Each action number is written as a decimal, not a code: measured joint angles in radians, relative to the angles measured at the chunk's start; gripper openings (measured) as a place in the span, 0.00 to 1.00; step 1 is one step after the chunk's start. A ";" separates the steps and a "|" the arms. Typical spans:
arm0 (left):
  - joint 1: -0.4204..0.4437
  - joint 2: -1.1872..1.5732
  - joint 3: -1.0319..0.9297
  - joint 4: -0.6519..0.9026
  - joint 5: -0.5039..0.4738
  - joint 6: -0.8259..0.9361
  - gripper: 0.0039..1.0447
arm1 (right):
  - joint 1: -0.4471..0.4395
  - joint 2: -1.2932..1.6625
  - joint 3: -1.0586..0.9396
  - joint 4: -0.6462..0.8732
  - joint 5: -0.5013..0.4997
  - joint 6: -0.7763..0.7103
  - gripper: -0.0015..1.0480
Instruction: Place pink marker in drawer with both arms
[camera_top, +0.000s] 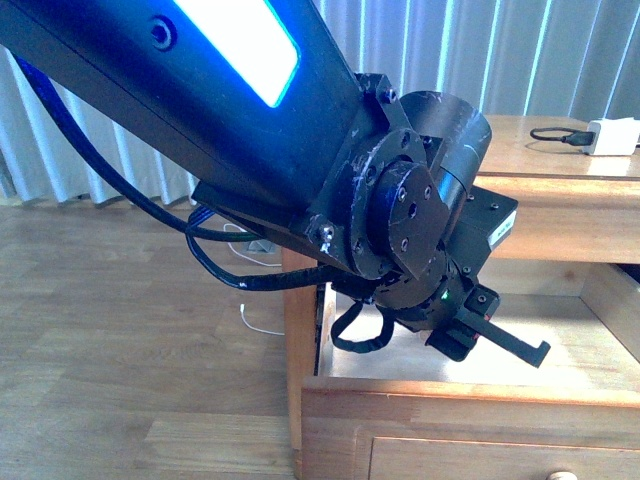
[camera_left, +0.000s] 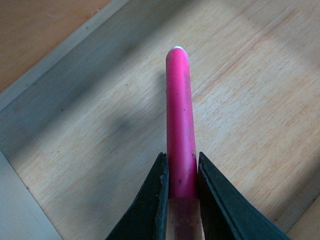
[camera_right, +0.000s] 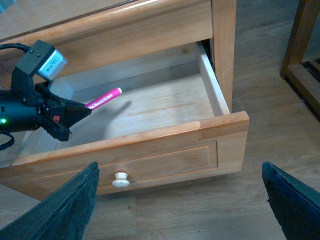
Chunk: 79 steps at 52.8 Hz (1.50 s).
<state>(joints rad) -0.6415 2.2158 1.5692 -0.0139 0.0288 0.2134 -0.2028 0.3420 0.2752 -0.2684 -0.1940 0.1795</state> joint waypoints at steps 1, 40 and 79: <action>0.000 0.002 0.002 0.000 -0.001 0.000 0.13 | 0.000 0.000 0.000 0.000 0.000 0.000 0.92; 0.037 -0.163 -0.215 0.122 -0.035 0.048 0.91 | 0.000 0.000 0.000 0.000 0.000 0.000 0.92; 0.271 -1.042 -0.836 0.297 -0.166 -0.056 0.94 | 0.000 0.000 0.000 0.000 0.000 0.000 0.92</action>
<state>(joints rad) -0.3706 1.1736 0.7334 0.2832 -0.1368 0.1574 -0.2028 0.3420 0.2752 -0.2684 -0.1940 0.1791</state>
